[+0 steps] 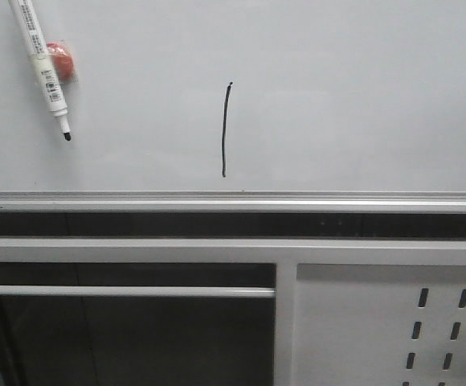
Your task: Write number 1 on whiteboard
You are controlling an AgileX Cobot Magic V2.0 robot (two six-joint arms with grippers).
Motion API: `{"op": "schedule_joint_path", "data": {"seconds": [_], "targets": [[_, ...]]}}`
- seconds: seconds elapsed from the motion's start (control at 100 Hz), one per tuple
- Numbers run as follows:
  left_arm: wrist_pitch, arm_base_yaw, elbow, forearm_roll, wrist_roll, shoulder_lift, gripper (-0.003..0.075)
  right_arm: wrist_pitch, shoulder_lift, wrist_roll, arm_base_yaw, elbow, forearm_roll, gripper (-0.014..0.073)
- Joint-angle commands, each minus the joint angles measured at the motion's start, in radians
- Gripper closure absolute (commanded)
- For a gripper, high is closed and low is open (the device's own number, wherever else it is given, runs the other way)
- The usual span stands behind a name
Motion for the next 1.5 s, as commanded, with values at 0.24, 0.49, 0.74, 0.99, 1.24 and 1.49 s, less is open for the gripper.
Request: {"op": "schedule_joint_path", "data": {"seconds": [0.24, 0.49, 0.74, 0.99, 1.24, 1.49], "targets": [[0.100, 0.256, 0.021, 0.012, -0.093, -0.119, 0.0738, -0.072, 0.009, -0.001, -0.005, -0.025, 0.011, 0.0644], [0.468, 0.414, 0.021, 0.021, -0.098, -0.287, 0.0738, -0.072, 0.009, -0.001, -0.005, -0.025, 0.011, 0.0644], [0.790, 0.457, 0.021, 0.047, -0.098, -0.315, 0.0738, -0.072, 0.009, -0.001, -0.005, -0.025, 0.011, 0.0644], [0.788, 0.454, 0.023, 0.096, -0.163, -0.315, 0.0738, -0.072, 0.009, -0.001, -0.005, -0.025, 0.011, 0.0644], [0.782, 0.454, 0.023, 0.115, -0.204, -0.315, 0.0738, -0.072, 0.009, -0.001, -0.005, -0.025, 0.011, 0.0644], [0.780, 0.434, 0.023, 0.111, -0.221, -0.315, 0.0738, -0.072, 0.009, -0.001, -0.005, -0.025, 0.011, 0.0644]]}}
